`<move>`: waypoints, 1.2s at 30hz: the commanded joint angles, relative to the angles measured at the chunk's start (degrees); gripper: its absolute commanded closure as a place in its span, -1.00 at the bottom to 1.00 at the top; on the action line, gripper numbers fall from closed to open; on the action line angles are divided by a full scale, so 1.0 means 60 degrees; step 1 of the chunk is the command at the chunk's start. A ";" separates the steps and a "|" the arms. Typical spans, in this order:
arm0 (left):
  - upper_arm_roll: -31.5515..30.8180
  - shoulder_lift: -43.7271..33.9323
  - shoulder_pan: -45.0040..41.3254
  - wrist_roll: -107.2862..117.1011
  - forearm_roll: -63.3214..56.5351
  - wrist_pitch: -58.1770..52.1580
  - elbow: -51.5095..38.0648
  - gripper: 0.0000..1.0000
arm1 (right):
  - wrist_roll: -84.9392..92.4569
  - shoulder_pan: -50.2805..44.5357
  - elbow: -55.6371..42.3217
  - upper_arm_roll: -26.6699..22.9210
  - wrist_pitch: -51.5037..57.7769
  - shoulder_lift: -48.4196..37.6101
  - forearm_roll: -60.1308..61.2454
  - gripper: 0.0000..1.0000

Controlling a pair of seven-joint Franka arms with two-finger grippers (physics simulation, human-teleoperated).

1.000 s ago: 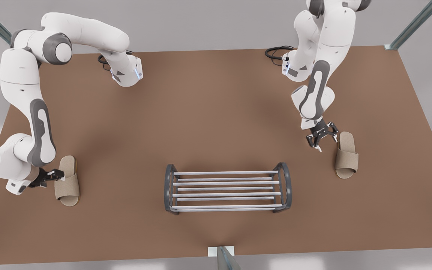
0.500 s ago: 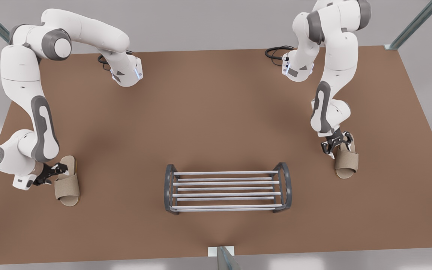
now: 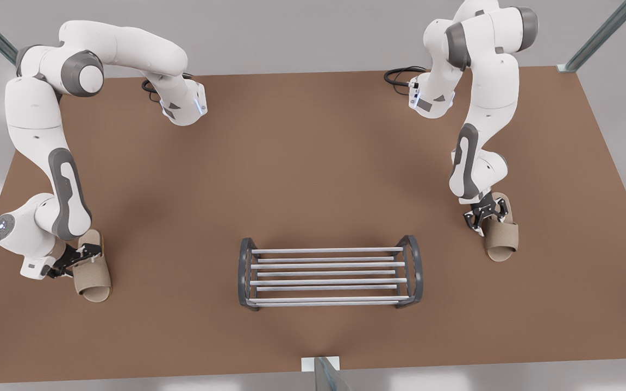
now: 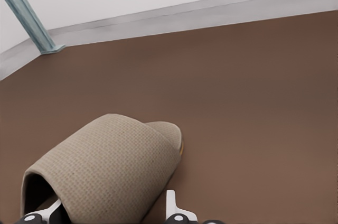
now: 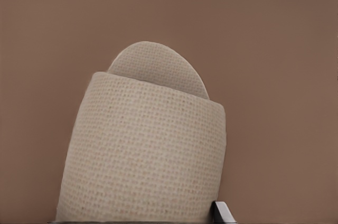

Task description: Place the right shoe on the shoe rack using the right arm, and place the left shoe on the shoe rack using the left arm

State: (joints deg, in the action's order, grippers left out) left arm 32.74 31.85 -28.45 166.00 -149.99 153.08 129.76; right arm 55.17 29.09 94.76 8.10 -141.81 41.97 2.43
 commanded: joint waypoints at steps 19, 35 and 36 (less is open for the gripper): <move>-0.0155 -0.0006 -0.0004 0.7811 0.0140 0.0239 -0.0298 0.06 | 0.1807 0.0967 -0.2112 0.0599 0.1076 0.0255 0.0005 -1.00; -0.0243 0.0433 0.0187 0.7826 0.0125 0.0239 -0.0870 0.38 | 0.1704 0.1920 -0.0061 0.1258 0.0973 -0.0477 0.0093 -1.00; -0.0243 0.0433 0.0172 0.7826 0.0125 0.0239 -0.0913 0.46 | 0.1704 0.1891 -0.0047 0.1258 0.0783 -0.0448 0.0093 -1.00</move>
State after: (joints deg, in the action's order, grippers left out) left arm 31.31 34.45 -27.41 166.00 -148.96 154.59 124.33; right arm 63.23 40.49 94.46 15.63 -135.62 39.36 2.92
